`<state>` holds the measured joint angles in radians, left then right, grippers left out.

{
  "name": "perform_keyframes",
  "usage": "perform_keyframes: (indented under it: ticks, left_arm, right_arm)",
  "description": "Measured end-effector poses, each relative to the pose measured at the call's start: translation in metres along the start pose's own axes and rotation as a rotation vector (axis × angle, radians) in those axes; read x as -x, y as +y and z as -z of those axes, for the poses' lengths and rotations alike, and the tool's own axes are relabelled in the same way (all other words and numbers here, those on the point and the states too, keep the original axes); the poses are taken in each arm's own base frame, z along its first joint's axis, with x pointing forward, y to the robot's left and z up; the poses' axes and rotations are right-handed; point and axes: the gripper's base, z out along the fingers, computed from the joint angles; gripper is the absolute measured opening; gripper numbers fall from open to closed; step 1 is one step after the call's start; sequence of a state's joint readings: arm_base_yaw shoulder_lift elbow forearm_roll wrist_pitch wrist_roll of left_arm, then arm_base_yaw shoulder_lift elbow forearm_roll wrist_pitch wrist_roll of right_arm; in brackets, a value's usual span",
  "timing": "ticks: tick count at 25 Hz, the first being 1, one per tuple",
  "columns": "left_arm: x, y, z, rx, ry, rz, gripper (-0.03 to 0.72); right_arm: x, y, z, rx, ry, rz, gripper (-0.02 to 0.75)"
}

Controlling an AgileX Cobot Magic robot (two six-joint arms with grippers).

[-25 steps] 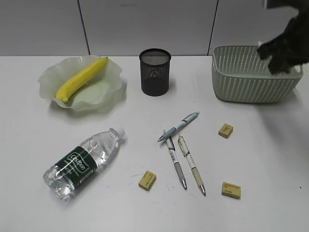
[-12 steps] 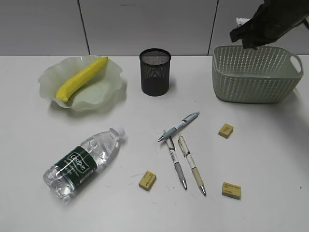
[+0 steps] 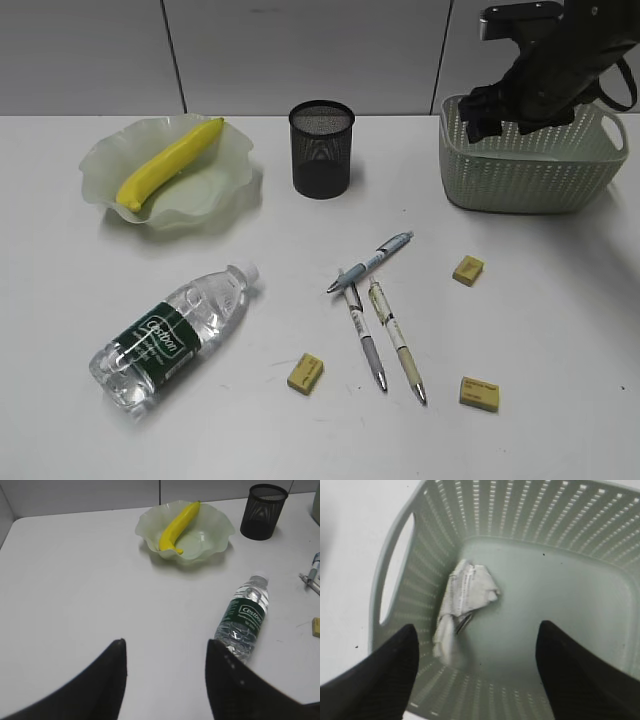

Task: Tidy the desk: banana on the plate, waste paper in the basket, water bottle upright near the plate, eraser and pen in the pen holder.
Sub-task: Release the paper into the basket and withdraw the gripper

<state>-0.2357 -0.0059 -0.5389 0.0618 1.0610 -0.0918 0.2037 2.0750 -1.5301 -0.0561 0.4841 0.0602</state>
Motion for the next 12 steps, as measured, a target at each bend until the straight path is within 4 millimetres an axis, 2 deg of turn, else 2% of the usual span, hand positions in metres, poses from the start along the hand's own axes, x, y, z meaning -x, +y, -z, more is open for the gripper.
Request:
perform_keyframes:
  ticks: [2, 5, 12]
  left_arm:
    - [0.0, 0.0, 0.0, 0.0, 0.0, 0.0, 0.382]
    - [0.0, 0.0, 0.0, 0.0, 0.0, 0.0, 0.382]
    - [0.0, 0.0, 0.0, 0.0, 0.0, 0.0, 0.382]
  right_arm:
    - [0.0, -0.001, 0.007, -0.004, 0.02, -0.004, 0.586]
    - [0.003, -0.002, 0.033, -0.012, 0.072, -0.006, 0.589]
    - [0.001, -0.005, 0.114, -0.026, 0.204, 0.026, 0.562]
